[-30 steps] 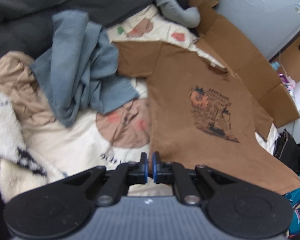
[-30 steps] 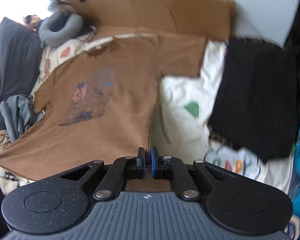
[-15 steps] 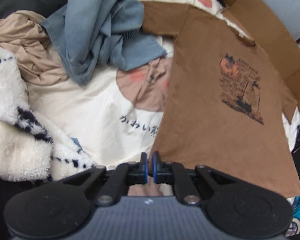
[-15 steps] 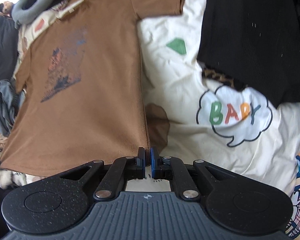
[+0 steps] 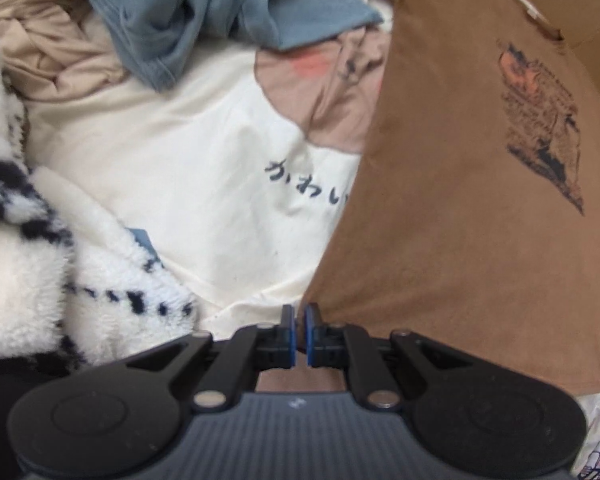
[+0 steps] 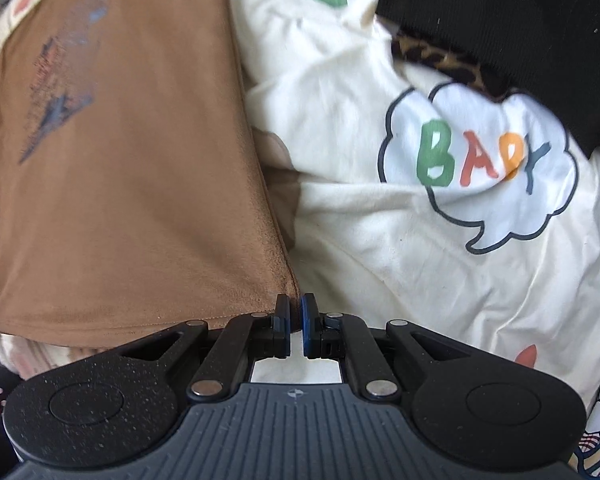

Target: Fold clothes

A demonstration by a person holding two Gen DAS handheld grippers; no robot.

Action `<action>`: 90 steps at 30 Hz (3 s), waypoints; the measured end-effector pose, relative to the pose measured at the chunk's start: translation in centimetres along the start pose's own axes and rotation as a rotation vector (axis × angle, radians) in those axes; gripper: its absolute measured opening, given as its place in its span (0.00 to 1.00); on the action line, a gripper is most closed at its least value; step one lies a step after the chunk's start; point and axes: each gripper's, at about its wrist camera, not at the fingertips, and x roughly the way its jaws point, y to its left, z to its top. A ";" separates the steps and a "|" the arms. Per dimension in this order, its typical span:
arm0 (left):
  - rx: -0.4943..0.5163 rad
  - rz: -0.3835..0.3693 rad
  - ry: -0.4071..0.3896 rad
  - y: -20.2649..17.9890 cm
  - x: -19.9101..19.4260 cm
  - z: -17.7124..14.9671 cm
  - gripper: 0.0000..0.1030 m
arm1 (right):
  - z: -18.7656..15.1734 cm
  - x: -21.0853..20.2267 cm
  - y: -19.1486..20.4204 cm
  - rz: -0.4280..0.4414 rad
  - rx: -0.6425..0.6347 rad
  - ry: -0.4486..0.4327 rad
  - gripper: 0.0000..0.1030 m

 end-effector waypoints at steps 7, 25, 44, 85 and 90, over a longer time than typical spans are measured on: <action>0.012 0.016 0.048 0.4 4.4 -0.6 0.05 | 0.4 3.6 -0.1 -0.039 -0.023 0.036 0.03; -0.027 0.004 0.027 1.4 3.4 -2.1 0.22 | -0.7 2.8 -0.7 -0.154 0.028 -0.019 0.24; -0.004 -0.001 -0.092 -0.5 -6.2 -4.4 0.51 | -3.0 -7.8 -2.7 -0.112 0.016 -0.170 0.25; -0.102 -0.136 -0.395 -1.4 -25.0 -1.6 0.61 | -9.2 -26.8 -4.5 0.106 0.130 -0.624 0.45; -0.078 -0.155 -0.424 -2.3 -26.5 -0.9 0.64 | -8.2 -27.9 -4.2 0.140 0.112 -0.674 0.45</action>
